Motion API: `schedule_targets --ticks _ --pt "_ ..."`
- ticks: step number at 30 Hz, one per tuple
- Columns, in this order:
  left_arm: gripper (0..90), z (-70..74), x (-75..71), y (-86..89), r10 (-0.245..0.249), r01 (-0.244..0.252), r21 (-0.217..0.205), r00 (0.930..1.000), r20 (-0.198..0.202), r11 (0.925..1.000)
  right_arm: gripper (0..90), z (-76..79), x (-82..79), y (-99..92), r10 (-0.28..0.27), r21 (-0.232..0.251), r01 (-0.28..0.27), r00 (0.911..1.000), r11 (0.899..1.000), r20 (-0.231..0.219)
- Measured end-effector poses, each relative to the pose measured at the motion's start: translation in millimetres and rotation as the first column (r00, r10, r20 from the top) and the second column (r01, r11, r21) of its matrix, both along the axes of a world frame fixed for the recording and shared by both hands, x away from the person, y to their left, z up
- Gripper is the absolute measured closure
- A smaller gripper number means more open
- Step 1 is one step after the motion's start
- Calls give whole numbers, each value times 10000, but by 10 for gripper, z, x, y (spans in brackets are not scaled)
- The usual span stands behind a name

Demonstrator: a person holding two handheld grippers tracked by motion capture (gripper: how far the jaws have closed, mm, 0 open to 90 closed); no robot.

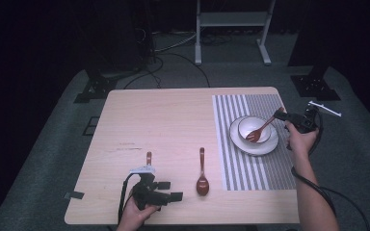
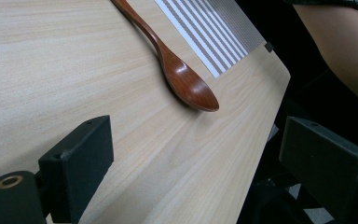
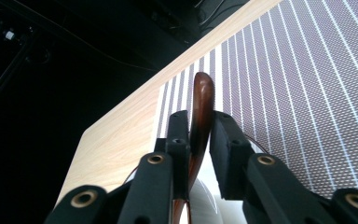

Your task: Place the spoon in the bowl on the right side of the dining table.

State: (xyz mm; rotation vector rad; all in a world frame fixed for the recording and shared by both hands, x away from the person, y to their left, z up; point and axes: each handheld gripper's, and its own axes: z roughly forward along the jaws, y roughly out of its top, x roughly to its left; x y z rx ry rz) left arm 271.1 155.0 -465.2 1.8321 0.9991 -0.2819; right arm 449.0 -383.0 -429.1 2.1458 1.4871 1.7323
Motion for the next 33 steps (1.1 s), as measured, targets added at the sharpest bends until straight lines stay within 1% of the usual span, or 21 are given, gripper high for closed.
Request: schedule_targets --ticks 6,13,16,19,21,22,24,26,28,30,33 --pt "87 11 7 18 34 -34 -25 10000 32 10000 731 -11 3 29 180 -50 -181 9998 9998 -36" --pt "87 17 16 32 84 -84 -16 10000 13 10000 658 -32 -25 22 360 26 -359 9993 9994 -61" --pt "87 17 12 37 95 -95 -28 10000 27 10000 620 -52 -67 11 433 -48 -433 9990 9991 59" --pt "87 20 10 38 121 -121 -44 9999 47 9999 608 -60 -87 6 469 -39 -469 9989 9989 86" --pt "87 22 12 39 120 -120 -32 9999 52 9999 582 -70 -108 5 536 -15 -535 9985 9986 102" --pt "87 22 13 39 119 -118 -30 9999 55 9999 568 -78 -131 16 657 -119 -656 9978 9978 98" --pt "87 22 14 38 100 -100 -10 9999 50 9999 558 -80 -138 22 696 -145 -695 9975 9975 83" --pt "87 24 10 36 86 -86 15 9999 59 10000 542 -82 -159 41 873 -177 -872 9961 9960 83" --pt "87 28 5 37 94 -94 -30 9999 78 10000 529 -72 -188 72 1054 -389 -1052 9944 9937 39" --pt "87 37 1 42 71 -71 19 9999 140 10000 521 -57 -233 110 1179 -507 -1172 9930 9918 107" --pt "87 37 -4 47 33 -34 32 9999 154 10000 515 -40 -263 132 1239 -590 -1232 9923 9906 90"
